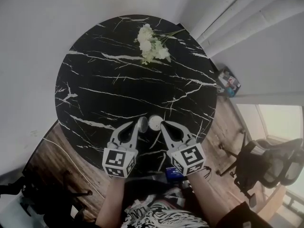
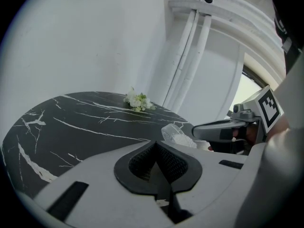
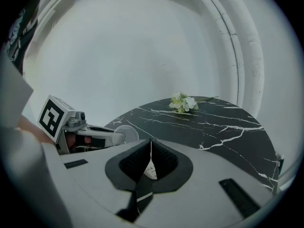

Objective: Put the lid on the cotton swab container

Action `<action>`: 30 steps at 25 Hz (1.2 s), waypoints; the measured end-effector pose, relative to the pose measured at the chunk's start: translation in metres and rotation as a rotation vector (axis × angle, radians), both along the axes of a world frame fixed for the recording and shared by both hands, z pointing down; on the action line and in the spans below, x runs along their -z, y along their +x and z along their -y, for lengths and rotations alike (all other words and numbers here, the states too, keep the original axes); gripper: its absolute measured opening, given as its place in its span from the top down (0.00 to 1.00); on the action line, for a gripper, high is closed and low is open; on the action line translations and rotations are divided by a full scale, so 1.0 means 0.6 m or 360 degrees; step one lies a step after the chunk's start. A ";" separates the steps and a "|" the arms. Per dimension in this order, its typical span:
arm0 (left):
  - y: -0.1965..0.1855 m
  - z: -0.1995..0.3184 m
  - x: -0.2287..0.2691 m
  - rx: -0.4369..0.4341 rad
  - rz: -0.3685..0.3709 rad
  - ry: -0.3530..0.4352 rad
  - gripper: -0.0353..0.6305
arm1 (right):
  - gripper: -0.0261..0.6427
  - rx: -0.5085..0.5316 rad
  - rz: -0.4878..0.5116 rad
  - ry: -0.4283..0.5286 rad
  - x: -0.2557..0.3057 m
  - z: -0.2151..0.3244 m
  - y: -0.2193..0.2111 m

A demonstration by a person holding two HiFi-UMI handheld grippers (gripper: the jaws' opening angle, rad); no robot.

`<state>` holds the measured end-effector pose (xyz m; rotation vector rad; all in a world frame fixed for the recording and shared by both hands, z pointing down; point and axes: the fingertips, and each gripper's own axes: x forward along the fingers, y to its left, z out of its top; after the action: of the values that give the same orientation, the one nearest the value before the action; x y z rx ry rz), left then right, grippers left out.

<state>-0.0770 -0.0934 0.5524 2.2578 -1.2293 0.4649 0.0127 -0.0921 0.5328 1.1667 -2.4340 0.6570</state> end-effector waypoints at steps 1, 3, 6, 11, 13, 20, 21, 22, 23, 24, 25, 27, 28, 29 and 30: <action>0.002 0.001 0.003 -0.0004 -0.0002 0.0004 0.92 | 0.93 -0.0003 0.0000 0.0002 0.001 0.000 0.002; 0.007 0.002 0.008 -0.0017 -0.0014 0.0015 0.92 | 0.93 -0.0006 -0.0001 0.0002 0.002 0.000 0.006; 0.014 0.004 0.014 -0.0040 -0.0023 0.0029 0.92 | 0.93 -0.0016 0.0007 -0.0002 0.004 -0.001 0.012; 0.025 0.004 0.017 -0.0048 -0.0027 0.0039 0.92 | 0.93 -0.0021 -0.0012 0.0005 0.005 -0.002 0.024; 0.029 0.003 0.019 -0.0055 -0.0032 0.0038 0.92 | 0.93 -0.0012 -0.0021 0.0007 0.006 -0.002 0.026; 0.038 -0.002 0.020 -0.0076 -0.0024 0.0043 0.92 | 0.93 -0.0027 -0.0006 0.0015 0.013 -0.004 0.033; 0.039 -0.002 0.021 -0.0077 -0.0023 0.0045 0.92 | 0.93 -0.0036 0.0005 0.0016 0.016 -0.003 0.034; 0.040 -0.002 0.023 -0.0078 -0.0020 0.0048 0.92 | 0.93 -0.0043 0.0016 0.0019 0.019 -0.002 0.034; 0.041 -0.001 0.024 -0.0080 -0.0018 0.0051 0.92 | 0.93 -0.0048 0.0026 0.0023 0.022 -0.001 0.034; 0.042 -0.001 0.025 -0.0083 -0.0015 0.0055 0.92 | 0.93 -0.0051 0.0034 0.0028 0.025 0.000 0.035; 0.043 0.000 0.026 -0.0088 -0.0013 0.0059 0.92 | 0.93 -0.0055 0.0040 0.0033 0.028 0.001 0.036; 0.047 0.001 0.029 -0.0101 -0.0008 0.0069 0.92 | 0.93 -0.0064 0.0048 0.0041 0.033 0.003 0.038; 0.049 0.002 0.031 -0.0110 -0.0003 0.0075 0.92 | 0.93 -0.0066 0.0050 0.0043 0.034 0.003 0.038; 0.052 0.002 0.032 -0.0122 0.0003 0.0081 0.92 | 0.93 -0.0069 0.0051 0.0043 0.035 0.004 0.039; 0.055 0.002 0.032 -0.0134 0.0010 0.0086 0.92 | 0.93 -0.0071 0.0050 0.0043 0.034 0.004 0.040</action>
<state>-0.0442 -0.0948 0.5331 2.3626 -1.1663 0.4755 0.0370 -0.0943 0.5121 1.2332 -2.4566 0.6624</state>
